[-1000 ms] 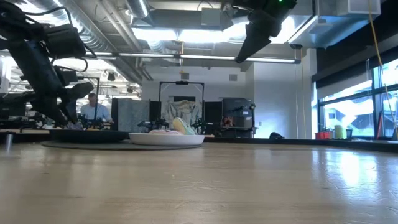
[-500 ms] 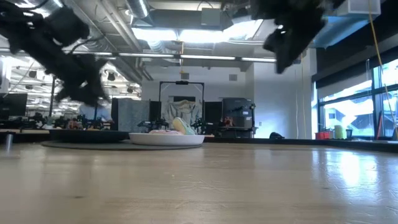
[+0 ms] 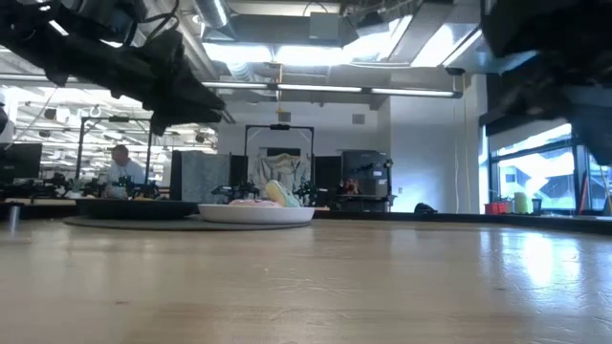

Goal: Pick & Place donuts
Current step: Put the small dark brown donut on the black plate

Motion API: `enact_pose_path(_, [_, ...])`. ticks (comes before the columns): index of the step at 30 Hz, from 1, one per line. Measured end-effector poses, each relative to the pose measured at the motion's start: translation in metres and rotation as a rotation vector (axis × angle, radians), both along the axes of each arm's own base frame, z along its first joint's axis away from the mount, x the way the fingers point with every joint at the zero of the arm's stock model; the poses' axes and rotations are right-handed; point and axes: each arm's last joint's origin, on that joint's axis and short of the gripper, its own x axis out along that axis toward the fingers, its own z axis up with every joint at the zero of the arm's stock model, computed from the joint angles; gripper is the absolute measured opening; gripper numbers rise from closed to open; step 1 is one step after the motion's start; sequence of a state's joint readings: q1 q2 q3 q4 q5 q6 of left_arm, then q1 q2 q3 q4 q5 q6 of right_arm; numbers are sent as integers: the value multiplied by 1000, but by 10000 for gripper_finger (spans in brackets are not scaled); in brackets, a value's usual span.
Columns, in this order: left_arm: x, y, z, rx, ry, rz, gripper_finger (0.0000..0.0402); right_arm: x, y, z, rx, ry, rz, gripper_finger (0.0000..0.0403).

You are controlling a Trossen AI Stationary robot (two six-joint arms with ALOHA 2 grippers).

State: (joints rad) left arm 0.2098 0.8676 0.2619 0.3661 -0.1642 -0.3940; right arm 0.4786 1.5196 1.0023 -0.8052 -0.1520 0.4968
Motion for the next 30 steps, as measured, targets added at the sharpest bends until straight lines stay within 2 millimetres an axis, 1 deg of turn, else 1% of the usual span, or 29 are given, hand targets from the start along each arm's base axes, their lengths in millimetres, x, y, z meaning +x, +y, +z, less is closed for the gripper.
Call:
enact_pose_path(5, [10, -3, -6, 12, 4, -10, 145, -13, 27, -17, 85, -55, 59, 166])
enact_pose_path(9, [14, -3, -7, 16, -17, -10, 145, -24, 47, -24, 170, -78, 83, 166])
enact_pose_path(12, [15, -3, -7, 16, -25, -10, 144, -33, 58, -27, 177, -92, 77, 166])
enact_pose_path(17, [15, -3, -6, 16, -28, -10, 145, -43, 68, -35, 102, -132, 56, 166])
enact_pose_path(23, [15, -3, -7, 1, -31, -6, 144, -41, 79, -49, 96, -148, 73, 166])
enact_pose_path(30, [15, -3, -7, 0, -29, -10, 144, -39, 83, -70, 73, -69, 35, 165])
